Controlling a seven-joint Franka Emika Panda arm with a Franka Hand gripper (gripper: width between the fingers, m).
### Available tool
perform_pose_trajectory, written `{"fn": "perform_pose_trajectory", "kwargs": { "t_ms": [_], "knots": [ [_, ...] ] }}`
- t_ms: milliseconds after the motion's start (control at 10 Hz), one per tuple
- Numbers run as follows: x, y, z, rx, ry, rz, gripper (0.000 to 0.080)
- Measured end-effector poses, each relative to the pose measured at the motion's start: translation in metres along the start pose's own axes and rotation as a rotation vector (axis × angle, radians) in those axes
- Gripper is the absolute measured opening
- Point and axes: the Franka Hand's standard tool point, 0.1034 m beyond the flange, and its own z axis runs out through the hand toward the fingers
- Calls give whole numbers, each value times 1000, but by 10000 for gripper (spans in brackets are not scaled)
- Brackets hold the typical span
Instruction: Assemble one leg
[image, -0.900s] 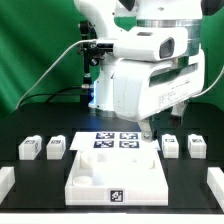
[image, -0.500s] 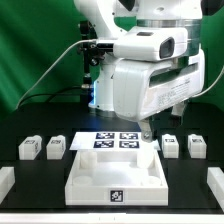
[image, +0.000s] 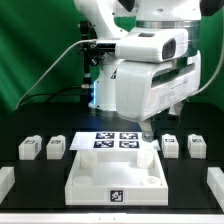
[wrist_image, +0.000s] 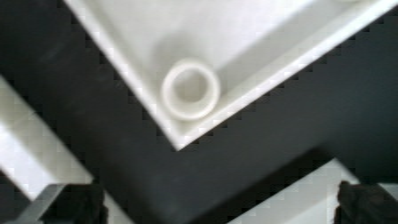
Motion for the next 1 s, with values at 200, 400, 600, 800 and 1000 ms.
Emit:
{"fn": "perform_pose_trajectory", "kwargs": {
  "t_ms": [200,400,600,800,1000],
  "knots": [
    [-29,-18,9,-11,4,-259,650],
    [-54,-22,13,-32,12,-540,650],
    [-57,-21,15,-32,0,-704,650],
    [-63,-22,19,-29,-1,-701,650],
    [-92,-42,44,-14,-4,-682,650]
  ]
}}
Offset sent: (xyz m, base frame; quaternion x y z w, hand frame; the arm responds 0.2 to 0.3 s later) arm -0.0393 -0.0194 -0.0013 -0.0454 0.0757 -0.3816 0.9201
